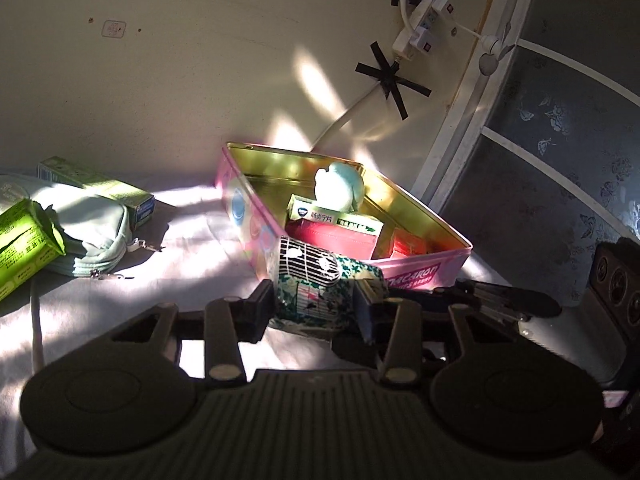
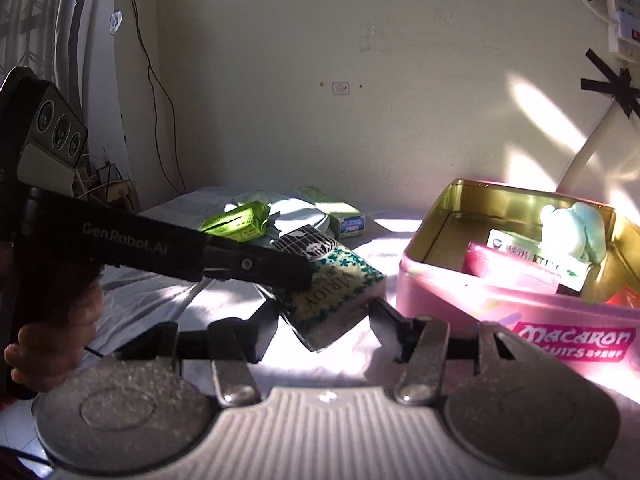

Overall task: Organize objects
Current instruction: 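Carry the VIRJOY pack into the tin and release it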

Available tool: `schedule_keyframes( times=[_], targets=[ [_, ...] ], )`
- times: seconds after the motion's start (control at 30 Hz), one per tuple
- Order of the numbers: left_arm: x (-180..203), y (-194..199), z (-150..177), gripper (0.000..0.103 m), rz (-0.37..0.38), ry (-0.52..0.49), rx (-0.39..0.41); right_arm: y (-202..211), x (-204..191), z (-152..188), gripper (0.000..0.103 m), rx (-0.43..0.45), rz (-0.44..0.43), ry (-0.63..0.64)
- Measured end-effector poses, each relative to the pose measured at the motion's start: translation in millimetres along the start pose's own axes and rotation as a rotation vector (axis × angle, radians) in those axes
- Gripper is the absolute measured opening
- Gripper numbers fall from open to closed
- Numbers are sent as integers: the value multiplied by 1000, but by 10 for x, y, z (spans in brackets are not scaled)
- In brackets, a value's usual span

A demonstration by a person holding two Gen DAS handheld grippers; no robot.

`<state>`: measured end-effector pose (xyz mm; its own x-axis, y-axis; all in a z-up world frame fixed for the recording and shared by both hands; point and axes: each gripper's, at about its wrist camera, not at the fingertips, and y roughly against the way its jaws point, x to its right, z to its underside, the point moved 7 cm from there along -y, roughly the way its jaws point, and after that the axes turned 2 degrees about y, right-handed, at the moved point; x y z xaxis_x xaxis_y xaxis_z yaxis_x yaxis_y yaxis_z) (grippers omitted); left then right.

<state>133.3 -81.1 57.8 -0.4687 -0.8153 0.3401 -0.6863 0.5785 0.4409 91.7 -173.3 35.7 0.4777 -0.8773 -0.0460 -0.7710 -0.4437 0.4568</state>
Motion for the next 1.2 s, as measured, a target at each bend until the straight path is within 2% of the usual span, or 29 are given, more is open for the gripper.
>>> schedule_keyframes(
  times=[0.13, 0.37, 0.6, 0.63, 0.87, 1.2],
  targets=[
    [291, -378, -214, 45, 30, -52, -9, 128, 393, -152, 52, 55, 98, -3],
    [773, -1245, -332, 45, 89, -127, -90, 235, 1280, -93, 52, 43, 230, -79],
    [938, -1847, -324, 45, 59, -131, -158, 121, 1924, 54, 53, 4, 314, -115],
    [937, -1892, -321, 45, 48, -128, -157, 108, 1984, 64, 57, 12, 341, -114],
    [934, -1849, -318, 45, -69, -186, -124, 98, 2133, 173, 59, 40, 365, -171],
    [724, -1271, -363, 45, -232, -220, -40, 379, 2005, 124, 62, 98, 375, -273]
  ],
)
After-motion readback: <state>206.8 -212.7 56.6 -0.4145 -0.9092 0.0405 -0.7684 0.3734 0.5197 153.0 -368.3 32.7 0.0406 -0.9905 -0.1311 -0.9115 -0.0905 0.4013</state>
